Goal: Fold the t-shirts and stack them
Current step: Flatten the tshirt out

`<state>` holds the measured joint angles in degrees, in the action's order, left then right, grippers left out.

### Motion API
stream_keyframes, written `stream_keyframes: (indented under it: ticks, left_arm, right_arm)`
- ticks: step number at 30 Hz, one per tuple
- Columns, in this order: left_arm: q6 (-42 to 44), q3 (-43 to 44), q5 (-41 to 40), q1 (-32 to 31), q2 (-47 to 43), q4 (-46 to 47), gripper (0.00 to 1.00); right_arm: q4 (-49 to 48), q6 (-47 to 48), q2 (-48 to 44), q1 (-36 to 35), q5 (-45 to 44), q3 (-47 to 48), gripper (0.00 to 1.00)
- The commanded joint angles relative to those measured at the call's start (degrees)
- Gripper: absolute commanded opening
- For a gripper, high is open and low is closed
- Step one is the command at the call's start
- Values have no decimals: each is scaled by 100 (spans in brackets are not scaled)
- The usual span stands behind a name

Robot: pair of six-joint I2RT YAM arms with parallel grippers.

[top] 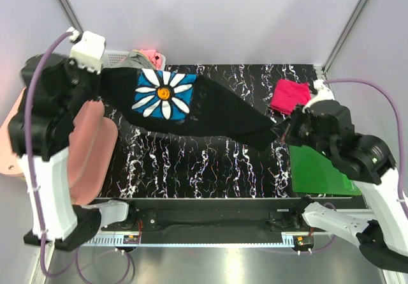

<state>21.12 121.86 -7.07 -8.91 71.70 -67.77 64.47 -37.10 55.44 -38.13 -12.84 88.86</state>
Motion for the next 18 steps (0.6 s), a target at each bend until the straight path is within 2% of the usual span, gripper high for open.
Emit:
stream_keyframes:
  ticks: [1, 4, 7, 10, 14, 18]
  left_arm:
    - [269, 119, -295, 3, -665, 62, 0]
    - [401, 31, -146, 3, -1070, -296, 0]
    - [541, -486, 30, 3, -1465, -561, 0]
    - [612, -1295, 153, 3, -1729, -510, 0]
    - [481, -1779, 250, 3, -1433, -168, 0]
    - [288, -1517, 636, 3, -502, 114, 0]
  right_arm:
    - [690, -331, -488, 7, 281, 70, 0]
    - [769, -613, -901, 16, 686, -131, 0]
    - [796, -824, -1218, 7, 871, -457, 0]
    - [804, -895, -1299, 16, 696, -554, 0]
    - [822, -781, -1001, 7, 353, -309, 0]
    - [717, -509, -474, 7, -103, -246, 0]
